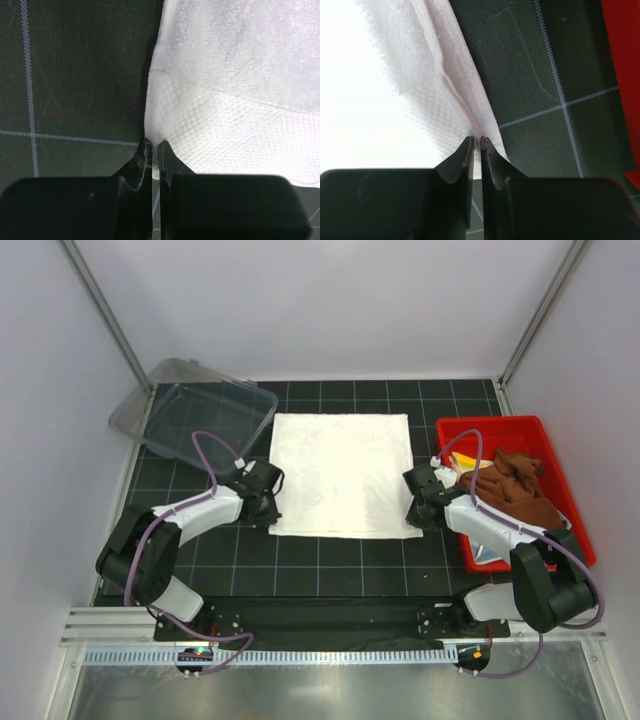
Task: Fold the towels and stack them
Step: Fold the towel
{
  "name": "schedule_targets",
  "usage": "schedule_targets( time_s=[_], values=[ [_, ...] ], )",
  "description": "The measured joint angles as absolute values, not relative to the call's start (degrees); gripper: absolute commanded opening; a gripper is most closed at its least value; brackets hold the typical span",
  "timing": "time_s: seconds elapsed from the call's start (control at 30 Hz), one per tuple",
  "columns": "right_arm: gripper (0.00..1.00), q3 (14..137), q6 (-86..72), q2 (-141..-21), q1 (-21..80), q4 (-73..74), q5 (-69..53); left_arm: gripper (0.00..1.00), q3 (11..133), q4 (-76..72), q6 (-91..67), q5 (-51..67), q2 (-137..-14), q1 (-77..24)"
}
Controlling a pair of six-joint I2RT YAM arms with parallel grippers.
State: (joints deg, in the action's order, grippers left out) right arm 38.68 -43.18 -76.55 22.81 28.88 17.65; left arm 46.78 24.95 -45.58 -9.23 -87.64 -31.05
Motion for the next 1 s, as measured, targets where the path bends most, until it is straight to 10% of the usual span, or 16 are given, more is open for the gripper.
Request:
schedule_targets(
  time_s=[1.0],
  values=[
    [0.01,47.09,-35.79,-70.94,22.81,39.09,18.37,0.00,53.10,34.59,-47.55,-6.61,-83.81,-31.05]
  ],
)
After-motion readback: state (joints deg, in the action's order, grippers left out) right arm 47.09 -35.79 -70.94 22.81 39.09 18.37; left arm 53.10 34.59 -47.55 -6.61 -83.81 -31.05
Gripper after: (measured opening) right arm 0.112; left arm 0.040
